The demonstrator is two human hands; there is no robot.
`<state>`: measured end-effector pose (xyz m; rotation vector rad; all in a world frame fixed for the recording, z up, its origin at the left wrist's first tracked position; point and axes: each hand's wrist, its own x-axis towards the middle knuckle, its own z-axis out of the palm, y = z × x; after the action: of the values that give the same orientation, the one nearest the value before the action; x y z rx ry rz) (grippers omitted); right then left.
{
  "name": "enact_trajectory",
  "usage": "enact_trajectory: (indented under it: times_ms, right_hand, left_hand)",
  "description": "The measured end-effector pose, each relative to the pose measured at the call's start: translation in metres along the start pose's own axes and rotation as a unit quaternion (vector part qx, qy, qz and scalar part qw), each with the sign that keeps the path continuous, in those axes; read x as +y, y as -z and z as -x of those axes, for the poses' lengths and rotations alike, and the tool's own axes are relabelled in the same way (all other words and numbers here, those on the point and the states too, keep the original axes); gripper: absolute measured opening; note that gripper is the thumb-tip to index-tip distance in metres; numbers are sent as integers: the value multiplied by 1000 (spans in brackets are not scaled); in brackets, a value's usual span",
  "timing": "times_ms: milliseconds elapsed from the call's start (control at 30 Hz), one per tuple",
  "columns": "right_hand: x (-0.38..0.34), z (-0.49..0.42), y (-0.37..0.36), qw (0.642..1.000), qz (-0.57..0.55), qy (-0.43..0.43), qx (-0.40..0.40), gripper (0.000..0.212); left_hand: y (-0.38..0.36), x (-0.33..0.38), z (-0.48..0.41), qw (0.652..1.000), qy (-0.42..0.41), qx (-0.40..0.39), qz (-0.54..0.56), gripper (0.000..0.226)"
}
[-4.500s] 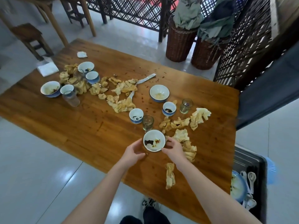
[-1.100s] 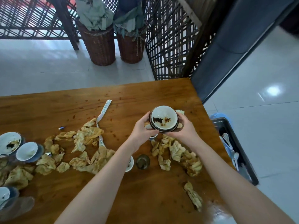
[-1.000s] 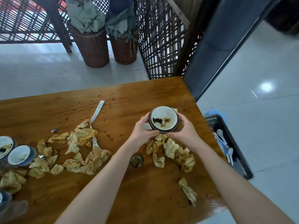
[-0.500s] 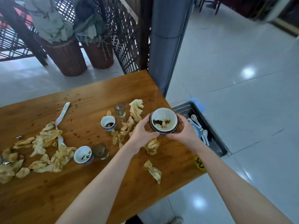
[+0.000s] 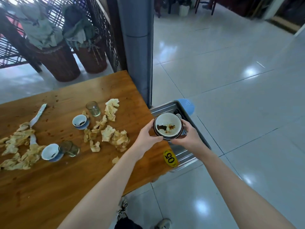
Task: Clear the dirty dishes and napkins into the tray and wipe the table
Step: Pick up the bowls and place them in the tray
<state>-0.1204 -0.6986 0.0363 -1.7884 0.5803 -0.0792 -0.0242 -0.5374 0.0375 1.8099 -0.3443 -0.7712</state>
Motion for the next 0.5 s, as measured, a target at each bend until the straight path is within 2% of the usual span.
enact_trajectory:
  times_ms: [233,500]
  right_hand:
    - [17,-10,44,1000,-7,-17,7,95]
    - [33,-47,77,999,-25,-35,20,86]
  left_hand:
    - [-43,19,-21,1000,14,-10,-16,80]
    - [-69,28,-70,999,25,-36,-6,83]
